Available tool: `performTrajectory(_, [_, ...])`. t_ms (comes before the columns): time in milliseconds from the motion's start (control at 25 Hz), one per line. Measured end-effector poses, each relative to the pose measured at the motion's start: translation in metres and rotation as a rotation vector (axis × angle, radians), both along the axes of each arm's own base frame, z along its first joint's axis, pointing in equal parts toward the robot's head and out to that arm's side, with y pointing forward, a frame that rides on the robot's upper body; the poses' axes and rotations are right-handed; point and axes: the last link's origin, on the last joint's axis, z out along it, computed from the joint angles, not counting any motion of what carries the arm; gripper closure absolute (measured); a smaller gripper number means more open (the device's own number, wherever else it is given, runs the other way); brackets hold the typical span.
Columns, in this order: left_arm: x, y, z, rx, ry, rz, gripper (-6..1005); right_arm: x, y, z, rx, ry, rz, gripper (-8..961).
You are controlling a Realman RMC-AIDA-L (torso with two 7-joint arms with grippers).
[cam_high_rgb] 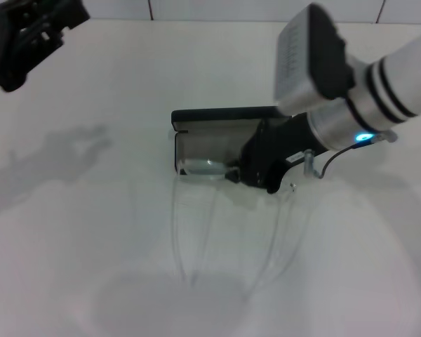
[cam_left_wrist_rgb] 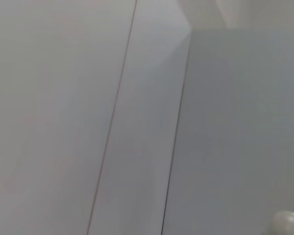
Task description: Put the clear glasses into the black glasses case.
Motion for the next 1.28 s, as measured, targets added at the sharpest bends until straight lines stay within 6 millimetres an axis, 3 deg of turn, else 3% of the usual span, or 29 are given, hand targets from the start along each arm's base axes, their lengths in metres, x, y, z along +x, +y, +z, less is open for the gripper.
performTrajectory(320, [0.011,-0.01,-0.004,-0.045,-0.029,-0.097,747,0.011,-0.027,0.069,0.11,0.43,0.014,883])
performTrajectory(440, [0.02,-0.013,-0.009,-0.082,-0.049,-0.147,747,0.018,-0.032,0.086,0.099,0.614,0.016,883])
performTrajectory(760, [0.043,-0.018,-0.032,-0.227,-0.044,-0.279,847,0.035,-0.028,0.084,0.062,0.899,-0.018,883])
performTrajectory(1280, [0.049,-0.014,-0.051,-0.318,-0.046,-0.3,840,0.023,-0.025,0.075,-0.002,0.938,0.004,884])
